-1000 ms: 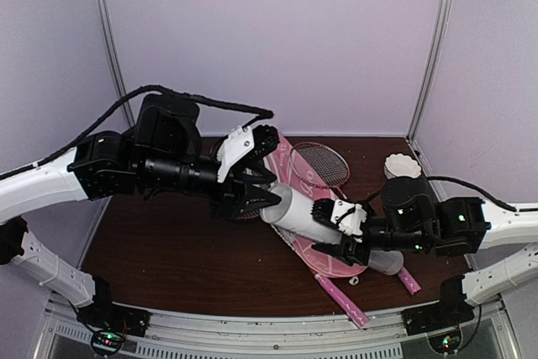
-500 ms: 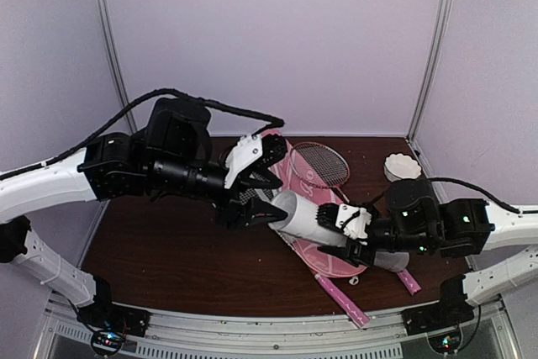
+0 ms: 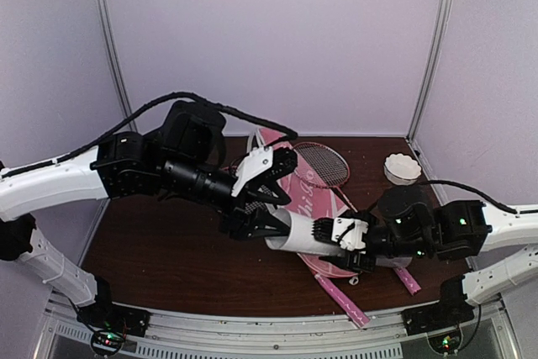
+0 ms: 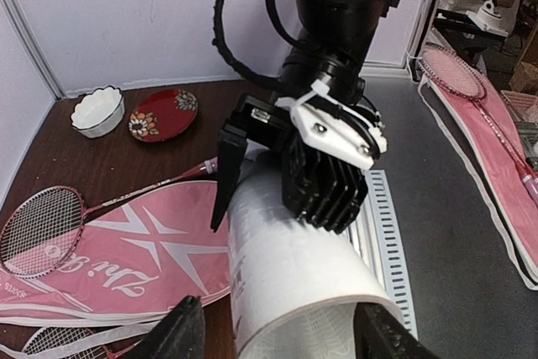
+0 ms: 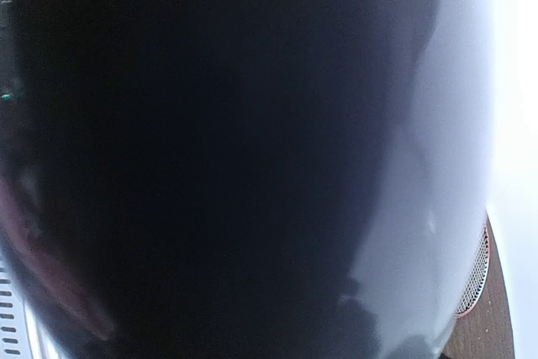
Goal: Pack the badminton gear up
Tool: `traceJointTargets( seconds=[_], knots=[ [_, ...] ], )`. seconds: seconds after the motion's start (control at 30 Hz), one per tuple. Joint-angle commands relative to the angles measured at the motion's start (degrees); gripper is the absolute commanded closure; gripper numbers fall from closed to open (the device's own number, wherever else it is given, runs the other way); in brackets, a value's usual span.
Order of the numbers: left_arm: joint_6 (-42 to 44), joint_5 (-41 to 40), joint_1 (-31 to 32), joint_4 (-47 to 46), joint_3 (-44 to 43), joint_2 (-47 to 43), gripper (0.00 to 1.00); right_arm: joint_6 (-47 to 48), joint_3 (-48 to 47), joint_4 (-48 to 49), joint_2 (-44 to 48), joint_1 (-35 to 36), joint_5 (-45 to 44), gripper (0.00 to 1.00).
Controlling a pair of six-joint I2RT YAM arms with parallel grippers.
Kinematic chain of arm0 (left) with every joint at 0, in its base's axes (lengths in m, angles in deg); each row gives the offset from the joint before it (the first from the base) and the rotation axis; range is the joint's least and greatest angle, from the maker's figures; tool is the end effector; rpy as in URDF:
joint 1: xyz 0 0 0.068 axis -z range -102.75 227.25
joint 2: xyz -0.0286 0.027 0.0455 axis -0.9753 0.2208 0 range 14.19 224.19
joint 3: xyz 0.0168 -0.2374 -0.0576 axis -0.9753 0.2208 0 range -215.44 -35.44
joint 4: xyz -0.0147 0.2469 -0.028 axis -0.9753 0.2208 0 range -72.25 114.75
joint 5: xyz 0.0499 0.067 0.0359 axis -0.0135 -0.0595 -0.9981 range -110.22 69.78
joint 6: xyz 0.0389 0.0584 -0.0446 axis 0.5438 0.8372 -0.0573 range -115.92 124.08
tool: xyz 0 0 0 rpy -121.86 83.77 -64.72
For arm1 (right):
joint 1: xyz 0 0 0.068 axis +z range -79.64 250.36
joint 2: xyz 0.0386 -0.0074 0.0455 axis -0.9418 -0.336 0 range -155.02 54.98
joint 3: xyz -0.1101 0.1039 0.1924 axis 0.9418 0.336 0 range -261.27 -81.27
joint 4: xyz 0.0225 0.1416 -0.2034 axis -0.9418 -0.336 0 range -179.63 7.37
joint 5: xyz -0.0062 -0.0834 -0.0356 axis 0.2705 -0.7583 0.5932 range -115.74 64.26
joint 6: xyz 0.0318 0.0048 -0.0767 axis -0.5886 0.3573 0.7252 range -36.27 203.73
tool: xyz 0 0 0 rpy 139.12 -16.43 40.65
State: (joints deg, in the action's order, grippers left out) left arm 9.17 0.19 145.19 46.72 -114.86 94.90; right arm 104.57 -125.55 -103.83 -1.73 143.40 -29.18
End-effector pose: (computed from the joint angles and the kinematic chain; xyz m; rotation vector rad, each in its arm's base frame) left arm 0.1034 -0.3224 0.3286 1.5078 1.6502 -1.0074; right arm 0.0777 0.2397 0.2374 -1.5778 1.5230 0.4577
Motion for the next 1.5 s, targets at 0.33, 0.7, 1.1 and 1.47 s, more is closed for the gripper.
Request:
traceJointTargets(
  seconds=[0.33, 0.7, 1.1, 1.47],
  knots=[
    [1.7, -11.6, -2.0, -6.9, 2.7, -14.9, 0.09, -10.5, -4.6, 12.6, -0.8, -2.6, 0.1, 0.67],
    [-4.9, -17.4, -1.9, -22.5, 15.7, -16.5, 0.02, -34.1, -4.8, 34.2, 3.0, -13.4, 8.5, 0.64],
    [-11.8, -7.2, -0.1, -32.8, 12.9, -4.2, 0.09, -49.7, 0.4, 66.3, -4.1, -16.0, 18.1, 0.58],
    [-15.4, -1.7, -0.1, -35.6, 11.5, 0.3, 0.24, -52.0, 1.3, 73.7, -7.9, -16.0, 19.5, 0.56]
  ],
)
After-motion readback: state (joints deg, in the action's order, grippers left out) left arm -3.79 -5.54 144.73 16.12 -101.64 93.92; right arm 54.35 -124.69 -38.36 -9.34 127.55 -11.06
